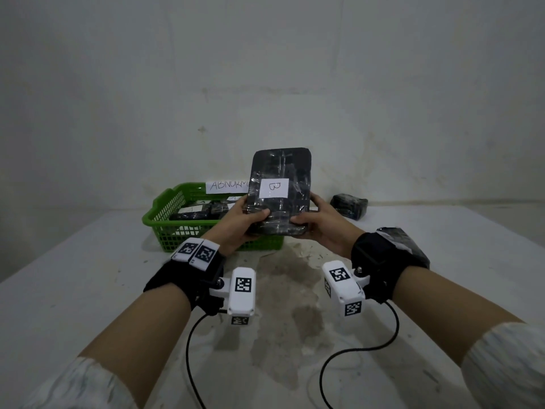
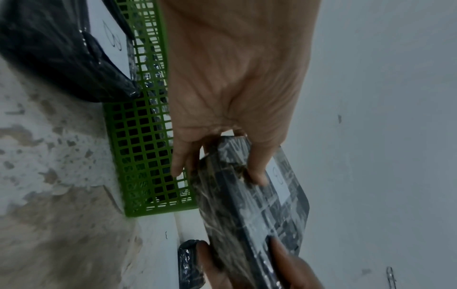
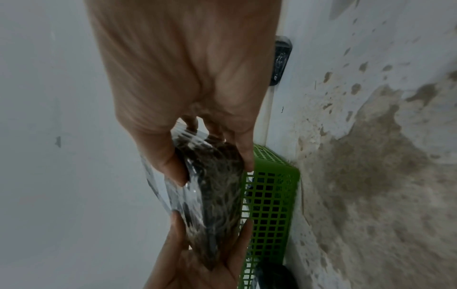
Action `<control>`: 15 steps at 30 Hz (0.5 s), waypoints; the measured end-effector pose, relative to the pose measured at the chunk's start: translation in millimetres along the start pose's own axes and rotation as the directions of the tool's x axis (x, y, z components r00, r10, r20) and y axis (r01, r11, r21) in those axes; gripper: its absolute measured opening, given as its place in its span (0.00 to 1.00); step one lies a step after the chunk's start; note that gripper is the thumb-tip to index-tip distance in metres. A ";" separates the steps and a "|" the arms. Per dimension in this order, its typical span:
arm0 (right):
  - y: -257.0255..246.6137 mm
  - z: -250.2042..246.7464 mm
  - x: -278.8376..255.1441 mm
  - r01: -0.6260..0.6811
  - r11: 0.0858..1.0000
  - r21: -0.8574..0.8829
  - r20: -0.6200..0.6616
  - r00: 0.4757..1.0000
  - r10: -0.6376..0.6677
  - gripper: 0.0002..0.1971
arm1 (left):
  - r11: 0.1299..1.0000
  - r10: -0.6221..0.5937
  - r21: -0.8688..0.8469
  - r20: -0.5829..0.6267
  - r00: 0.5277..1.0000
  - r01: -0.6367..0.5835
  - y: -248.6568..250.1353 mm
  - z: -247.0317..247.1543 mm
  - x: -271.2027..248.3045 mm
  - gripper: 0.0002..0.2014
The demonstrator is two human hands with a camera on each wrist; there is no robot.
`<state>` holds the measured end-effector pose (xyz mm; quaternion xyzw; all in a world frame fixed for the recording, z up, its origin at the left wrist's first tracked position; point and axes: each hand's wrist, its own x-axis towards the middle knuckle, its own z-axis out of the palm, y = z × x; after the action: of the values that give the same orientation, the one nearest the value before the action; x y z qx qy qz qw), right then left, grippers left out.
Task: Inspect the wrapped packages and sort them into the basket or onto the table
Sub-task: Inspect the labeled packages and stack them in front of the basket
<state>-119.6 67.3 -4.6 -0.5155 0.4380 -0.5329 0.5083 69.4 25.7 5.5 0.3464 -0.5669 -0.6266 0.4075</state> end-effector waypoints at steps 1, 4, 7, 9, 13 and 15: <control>-0.4 0.0 -0.3 -0.002 1.000 -0.019 -0.016 1.000 0.001 0.37 | 1.000 0.007 0.015 -0.011 1.000 -0.007 0.0 1.8 -0.5 0.26; -6.4 0.0 0.1 -0.019 0.998 -0.055 -0.046 0.999 0.016 0.31 | 1.000 0.025 -0.018 -0.027 0.999 -0.025 -0.6 3.8 1.5 0.33; -15.2 -0.3 3.2 -0.017 0.998 -0.063 -0.129 0.992 0.009 0.29 | 0.999 0.034 0.000 -0.017 0.999 -0.034 0.3 4.6 2.3 0.37; -18.7 0.1 3.1 -0.002 0.998 -0.061 -0.183 0.983 -0.009 0.26 | 0.999 0.041 0.025 -0.013 0.999 -0.040 2.0 6.7 0.6 0.38; -19.1 1.5 -1.9 -0.005 0.995 -0.095 -0.197 0.980 -0.014 0.25 | 0.979 0.153 0.139 -0.016 0.988 -0.149 3.8 10.6 -0.9 0.41; -20.6 6.0 -5.5 0.005 0.995 -0.101 -0.169 0.985 -0.022 0.26 | 0.926 0.234 0.305 -0.002 0.972 -0.222 4.0 16.4 -0.2 0.41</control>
<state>-115.8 75.2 15.7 -0.4958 0.5026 -0.5556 0.4392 55.3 32.8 11.5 0.3484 -0.6847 -0.4739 0.4303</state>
